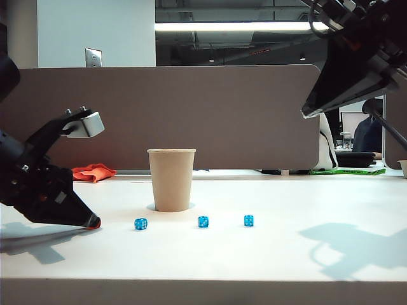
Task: Pick up the dice with a different color and drop it into the paper cup.
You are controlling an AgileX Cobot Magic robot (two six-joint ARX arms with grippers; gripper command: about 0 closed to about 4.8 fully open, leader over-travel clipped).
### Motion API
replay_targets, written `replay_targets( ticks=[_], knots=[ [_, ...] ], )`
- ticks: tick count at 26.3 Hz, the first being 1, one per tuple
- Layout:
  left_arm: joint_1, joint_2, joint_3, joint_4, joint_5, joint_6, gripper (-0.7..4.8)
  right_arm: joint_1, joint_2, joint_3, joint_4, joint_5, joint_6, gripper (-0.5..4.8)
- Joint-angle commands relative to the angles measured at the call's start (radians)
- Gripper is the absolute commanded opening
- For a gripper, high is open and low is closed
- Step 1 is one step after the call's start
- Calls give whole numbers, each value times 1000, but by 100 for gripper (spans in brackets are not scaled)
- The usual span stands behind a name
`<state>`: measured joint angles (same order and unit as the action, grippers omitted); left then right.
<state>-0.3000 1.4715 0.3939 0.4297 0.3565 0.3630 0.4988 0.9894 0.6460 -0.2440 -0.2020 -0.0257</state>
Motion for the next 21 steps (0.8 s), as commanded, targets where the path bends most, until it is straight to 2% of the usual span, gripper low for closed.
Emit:
replay_targets(
  ticks=[1,4,12,15,21],
  knots=[
    [0,-1,4,5,6,-4,-5,0,-3,3,10,2,-2,-1],
    [0,-1,4,10,6,-5,-5,0,-3,3,10,2,-2,-1],
    [0,-3,8,257,30,-180,-5,0,-3,3,10,2,-2,-1],
    [0,-3,34,275,37,-212,-5,0,-3,3,10,3,-2,-1],
    [0,-3,126,275,71,-222,-5,0,-3,3,10,27,-2,-1]
  ],
)
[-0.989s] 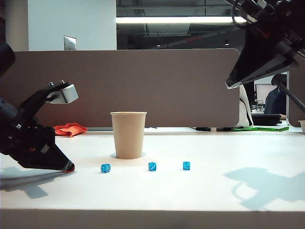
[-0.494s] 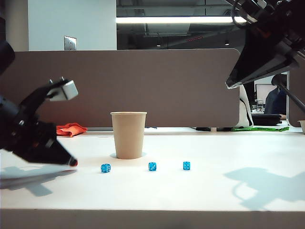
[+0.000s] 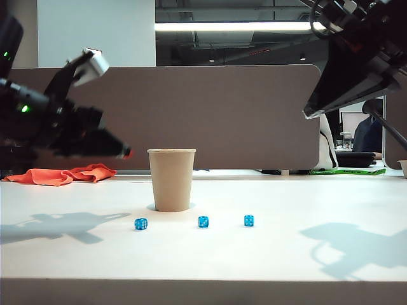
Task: Pick up the dice with a different color and drop it into the paper cup.
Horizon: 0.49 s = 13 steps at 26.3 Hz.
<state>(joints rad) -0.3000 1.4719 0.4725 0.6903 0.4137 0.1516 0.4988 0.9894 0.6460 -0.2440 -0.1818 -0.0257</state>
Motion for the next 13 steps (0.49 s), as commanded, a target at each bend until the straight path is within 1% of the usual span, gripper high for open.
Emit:
replay_targets(
  ticks=[1,6,10,11,13],
  knots=[
    [0,-3,71,14,18,-11,-5,0,-3,3,10,8,-2,-1],
    [0,1,127,13,16,-10,-5,0,-3,3,16,8,-2,-1],
    [-1,60,212,-4,21,-8,-5,0,-3,3,25,7,-2,-1],
    [-1,87,236,-3,40,-11,-5,0,-3,3,24,8,-2,-1],
    [-2,111,254,-5,50,-13,-5,0,-3,3,24,7,-2,-1]
  ],
)
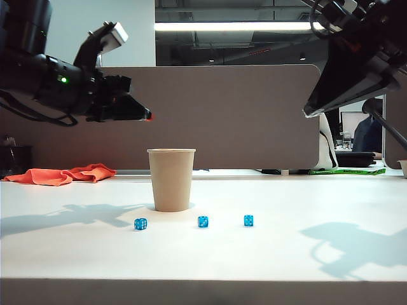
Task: Pick up the dice with a different color and drop it into the paper cup.
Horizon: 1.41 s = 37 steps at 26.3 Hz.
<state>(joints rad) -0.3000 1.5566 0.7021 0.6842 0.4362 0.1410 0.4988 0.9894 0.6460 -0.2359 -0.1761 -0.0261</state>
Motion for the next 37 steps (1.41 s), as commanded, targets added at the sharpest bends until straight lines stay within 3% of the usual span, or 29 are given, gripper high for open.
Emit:
replay_targets(
  ticks=[1,10,12,31,35,37],
  knots=[
    [-2,37,31,-1,31,-3,-5,0,-3,3,16,2,-2,-1],
    [-7,100,38,0,44,-3,-5,-1,-3,3,27,2,-2,-1],
    [-9,122,41,13,90,-3,-5,-1,0,3,32,2,-2,-1],
    [-38,149,45,29,10,7,30,-1,49,3,31,1,-2,-1],
    [-38,149,45,33,14,0,120,-1,49,3,31,1,-2,-1],
    [-38,149,45,33,25,0,123,-1,49,3,31,1,-2,-1]
  ],
)
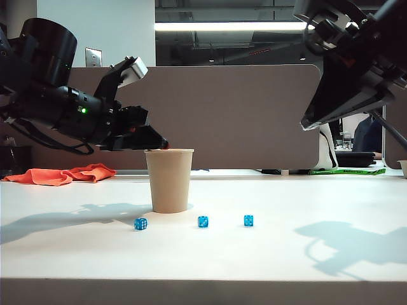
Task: Pick up the dice with a different color and drop it into the paper cup.
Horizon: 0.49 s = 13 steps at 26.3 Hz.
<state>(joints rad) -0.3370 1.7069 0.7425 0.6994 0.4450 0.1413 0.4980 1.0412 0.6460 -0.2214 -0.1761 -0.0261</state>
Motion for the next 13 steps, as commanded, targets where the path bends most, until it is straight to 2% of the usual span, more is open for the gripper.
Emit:
replay_targets(
  ticks=[1,4,10,13],
  knots=[
    [-1,-2,5,19,29,-1,123,0,-3,3,16,1,-2,-1],
    [-1,-2,5,30,31,-5,123,0,-3,3,16,2,-2,-1],
    [-1,-2,5,105,56,-73,127,0,-3,3,16,1,-2,-1],
    [-1,-2,5,108,57,-84,167,0,-3,3,16,1,-2,-1]
  ],
)
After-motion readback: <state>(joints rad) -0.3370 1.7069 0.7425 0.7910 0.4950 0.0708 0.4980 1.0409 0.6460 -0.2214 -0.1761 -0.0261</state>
